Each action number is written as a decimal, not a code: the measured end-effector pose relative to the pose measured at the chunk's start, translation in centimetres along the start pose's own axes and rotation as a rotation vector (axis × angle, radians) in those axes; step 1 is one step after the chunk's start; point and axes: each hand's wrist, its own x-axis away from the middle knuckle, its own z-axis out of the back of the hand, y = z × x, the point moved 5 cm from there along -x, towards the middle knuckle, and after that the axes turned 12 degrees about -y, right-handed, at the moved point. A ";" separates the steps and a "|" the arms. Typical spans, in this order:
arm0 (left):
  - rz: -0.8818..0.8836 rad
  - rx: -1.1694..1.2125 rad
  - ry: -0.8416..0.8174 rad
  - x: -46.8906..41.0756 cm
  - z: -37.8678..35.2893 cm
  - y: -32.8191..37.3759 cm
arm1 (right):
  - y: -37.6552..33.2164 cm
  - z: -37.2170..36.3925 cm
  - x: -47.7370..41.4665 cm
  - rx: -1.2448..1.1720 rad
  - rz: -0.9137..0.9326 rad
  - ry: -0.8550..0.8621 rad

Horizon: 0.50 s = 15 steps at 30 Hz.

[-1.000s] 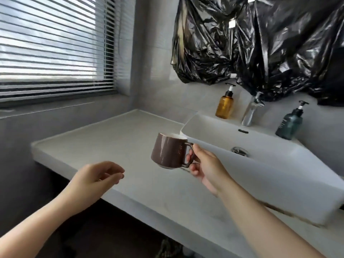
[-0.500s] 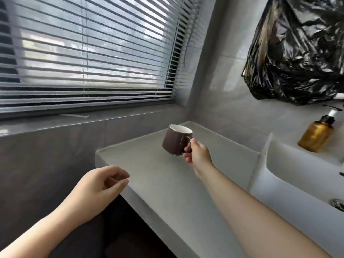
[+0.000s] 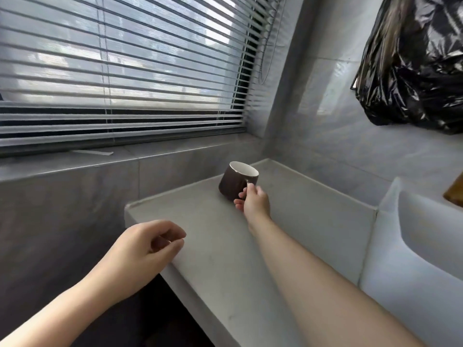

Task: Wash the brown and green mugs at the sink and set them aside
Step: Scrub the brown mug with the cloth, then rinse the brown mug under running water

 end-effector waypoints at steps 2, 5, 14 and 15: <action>-0.014 0.002 -0.002 -0.3 -0.4 0.4 | 0.4 -0.1 0.0 0.004 0.014 -0.029; -0.021 0.010 -0.006 -0.4 -0.9 0.9 | 0.8 -0.4 0.3 0.020 0.029 -0.130; -0.036 -0.010 -0.042 0.9 -1.4 3.6 | -2.5 6.1 8.3 0.542 0.090 -0.145; -0.041 -0.014 -0.053 1.1 -1.7 4.2 | -3.1 7.3 10.3 0.647 0.119 -0.175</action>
